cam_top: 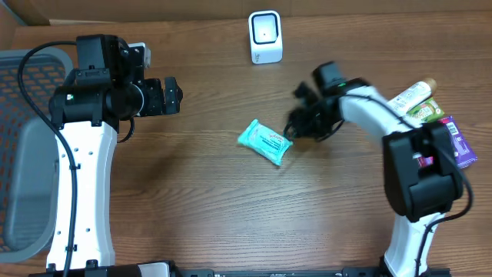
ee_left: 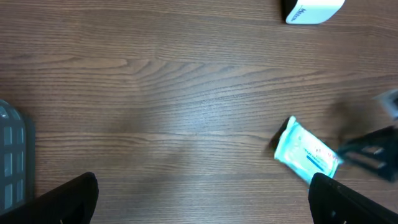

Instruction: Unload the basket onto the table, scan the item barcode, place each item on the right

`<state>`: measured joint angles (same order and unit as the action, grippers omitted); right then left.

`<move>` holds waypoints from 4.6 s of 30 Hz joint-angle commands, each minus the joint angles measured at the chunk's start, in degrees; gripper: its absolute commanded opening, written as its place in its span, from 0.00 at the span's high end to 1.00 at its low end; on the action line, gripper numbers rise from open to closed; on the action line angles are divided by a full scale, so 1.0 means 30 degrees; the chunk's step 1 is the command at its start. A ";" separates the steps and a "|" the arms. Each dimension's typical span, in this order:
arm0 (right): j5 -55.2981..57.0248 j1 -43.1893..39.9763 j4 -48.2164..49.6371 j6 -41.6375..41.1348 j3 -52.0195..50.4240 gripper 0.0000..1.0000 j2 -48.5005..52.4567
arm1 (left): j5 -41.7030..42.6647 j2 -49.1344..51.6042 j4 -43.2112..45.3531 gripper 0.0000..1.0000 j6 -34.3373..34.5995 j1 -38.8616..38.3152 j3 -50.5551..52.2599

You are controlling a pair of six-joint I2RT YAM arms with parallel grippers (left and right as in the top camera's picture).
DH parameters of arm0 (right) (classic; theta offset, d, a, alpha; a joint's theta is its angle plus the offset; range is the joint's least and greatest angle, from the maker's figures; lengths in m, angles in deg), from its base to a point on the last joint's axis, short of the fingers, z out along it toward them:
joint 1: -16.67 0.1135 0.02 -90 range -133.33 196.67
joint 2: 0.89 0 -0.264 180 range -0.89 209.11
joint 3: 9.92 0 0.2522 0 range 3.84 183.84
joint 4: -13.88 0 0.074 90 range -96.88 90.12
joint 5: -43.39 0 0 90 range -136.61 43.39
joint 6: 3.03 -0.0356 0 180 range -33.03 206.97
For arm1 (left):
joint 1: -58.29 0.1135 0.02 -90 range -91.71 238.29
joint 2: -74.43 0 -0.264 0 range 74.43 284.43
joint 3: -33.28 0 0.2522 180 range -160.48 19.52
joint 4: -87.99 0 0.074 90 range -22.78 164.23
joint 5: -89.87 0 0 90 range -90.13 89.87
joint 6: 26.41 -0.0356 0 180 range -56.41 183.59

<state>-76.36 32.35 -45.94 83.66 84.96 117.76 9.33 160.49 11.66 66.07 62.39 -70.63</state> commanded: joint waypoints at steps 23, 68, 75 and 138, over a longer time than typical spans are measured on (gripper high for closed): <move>0.1953 0.2222 0.0284 -0.9471 -0.2120 0.30 -0.2113 | 0.0153 0.0066 -0.0015 0.00 -0.0474 -0.0124 -0.0342; 1.2546 0.2732 -0.1945 -0.9734 -0.0146 0.96 -0.7016 | 0.0153 0.0066 -0.0022 0.00 -0.0474 -0.0124 -0.0342; 1.8411 0.3687 -0.9879 -1.0790 0.3585 0.96 -0.6863 | 0.0153 0.0066 -0.0022 0.00 -0.0474 -0.0124 -0.0342; 2.6199 0.7992 -1.6152 -0.4255 0.4736 0.96 0.0357 | 0.0153 0.0066 -0.0022 0.01 -0.0474 -0.0124 -0.0342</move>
<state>2.41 56.70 -95.53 69.01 100.30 118.77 9.33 160.49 11.64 66.07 62.39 -70.63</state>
